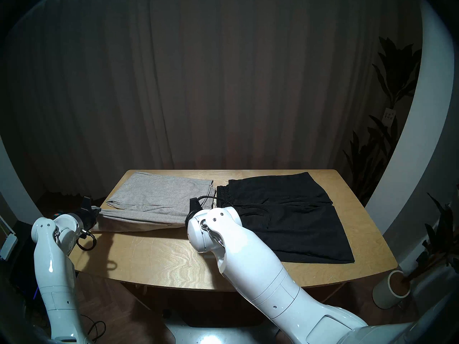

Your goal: Fold pants twice and stack them

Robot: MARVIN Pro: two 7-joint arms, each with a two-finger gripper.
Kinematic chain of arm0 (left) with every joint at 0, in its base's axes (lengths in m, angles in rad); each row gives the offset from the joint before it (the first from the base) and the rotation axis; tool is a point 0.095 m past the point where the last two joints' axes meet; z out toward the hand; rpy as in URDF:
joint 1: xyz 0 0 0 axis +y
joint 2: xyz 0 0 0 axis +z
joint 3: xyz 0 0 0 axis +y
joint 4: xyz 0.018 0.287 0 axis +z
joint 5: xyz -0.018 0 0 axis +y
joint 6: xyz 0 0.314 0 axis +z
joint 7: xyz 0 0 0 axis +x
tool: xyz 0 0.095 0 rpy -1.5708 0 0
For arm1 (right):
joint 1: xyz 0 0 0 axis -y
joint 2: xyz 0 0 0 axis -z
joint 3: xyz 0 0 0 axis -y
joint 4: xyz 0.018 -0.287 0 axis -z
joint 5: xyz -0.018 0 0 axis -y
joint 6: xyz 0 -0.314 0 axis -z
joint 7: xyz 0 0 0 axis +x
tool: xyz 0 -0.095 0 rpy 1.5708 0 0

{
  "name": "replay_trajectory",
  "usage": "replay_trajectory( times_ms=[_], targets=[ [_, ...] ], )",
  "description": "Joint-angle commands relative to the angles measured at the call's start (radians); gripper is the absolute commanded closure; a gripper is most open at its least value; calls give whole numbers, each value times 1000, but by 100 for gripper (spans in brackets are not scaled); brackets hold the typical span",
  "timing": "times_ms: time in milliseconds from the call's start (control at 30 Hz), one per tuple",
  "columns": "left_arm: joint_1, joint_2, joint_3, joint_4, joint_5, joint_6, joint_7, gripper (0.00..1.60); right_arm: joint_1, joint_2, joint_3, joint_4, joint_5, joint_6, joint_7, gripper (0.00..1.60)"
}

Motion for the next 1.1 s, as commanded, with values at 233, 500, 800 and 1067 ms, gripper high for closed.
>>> replay_trajectory(
  times_ms=[233,500,800,1067],
  targets=[
    [-173,113,72,155,37,-38,-62,160,99,-75,8,105,-16,-10,32,160],
    [-240,142,114,223,46,-58,-82,160,153,-97,24,169,-19,-9,56,160],
    [-303,181,178,302,60,-76,-115,160,201,-120,35,236,-21,-7,82,160],
    [-383,209,237,385,80,-89,-132,160,247,-136,42,294,-24,-3,103,160]
  ],
)
